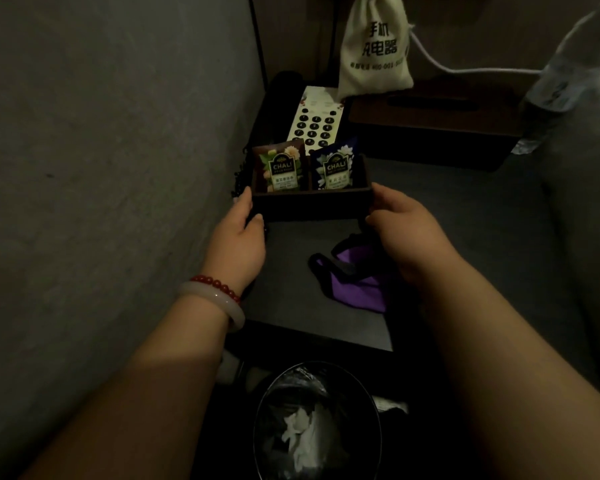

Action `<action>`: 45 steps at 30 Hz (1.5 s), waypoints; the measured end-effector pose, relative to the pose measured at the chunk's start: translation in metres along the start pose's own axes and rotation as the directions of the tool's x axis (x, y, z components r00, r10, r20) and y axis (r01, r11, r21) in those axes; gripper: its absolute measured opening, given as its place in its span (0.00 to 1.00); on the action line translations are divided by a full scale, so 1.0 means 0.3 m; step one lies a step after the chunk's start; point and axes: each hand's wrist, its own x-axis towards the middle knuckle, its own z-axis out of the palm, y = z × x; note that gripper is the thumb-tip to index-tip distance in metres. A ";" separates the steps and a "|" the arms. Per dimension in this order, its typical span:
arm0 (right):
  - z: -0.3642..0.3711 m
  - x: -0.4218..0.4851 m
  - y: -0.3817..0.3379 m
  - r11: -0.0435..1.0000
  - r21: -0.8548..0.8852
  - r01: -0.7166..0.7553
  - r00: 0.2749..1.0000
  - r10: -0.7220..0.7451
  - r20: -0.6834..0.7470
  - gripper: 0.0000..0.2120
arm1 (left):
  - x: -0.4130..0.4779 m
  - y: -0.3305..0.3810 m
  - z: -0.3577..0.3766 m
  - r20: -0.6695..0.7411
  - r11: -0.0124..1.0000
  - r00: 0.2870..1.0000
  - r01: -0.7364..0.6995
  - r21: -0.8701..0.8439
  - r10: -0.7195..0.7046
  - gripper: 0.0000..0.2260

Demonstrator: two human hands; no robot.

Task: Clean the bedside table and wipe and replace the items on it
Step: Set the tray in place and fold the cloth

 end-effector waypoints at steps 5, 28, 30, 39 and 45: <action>0.001 -0.010 -0.015 1.000 -0.028 -0.013 1.000 0.013 -0.003 0.28 | 0.028 -0.016 -0.005 -0.007 0.999 1.000 -0.019 0.045 0.019 0.22; -0.190 -0.110 -0.056 0.718 -0.589 0.370 0.928 -0.253 0.275 0.06 | -0.107 0.055 0.083 0.414 0.761 0.718 -0.643 0.085 0.560 0.32; -0.187 -0.130 -0.066 0.782 -0.478 0.400 0.916 -0.319 0.245 0.06 | -0.116 0.036 0.117 0.499 0.743 0.698 -0.652 0.148 0.513 0.30; -0.280 -0.177 -0.122 0.648 -0.631 0.427 0.894 -0.408 0.186 0.11 | -0.085 0.186 -0.024 0.311 0.876 0.839 -0.481 0.042 0.446 0.06; -0.366 -0.193 -0.222 0.451 -0.799 0.397 0.786 -0.617 0.043 0.07 | -0.063 0.350 -0.087 0.158 0.852 0.840 -0.523 -0.021 0.520 0.08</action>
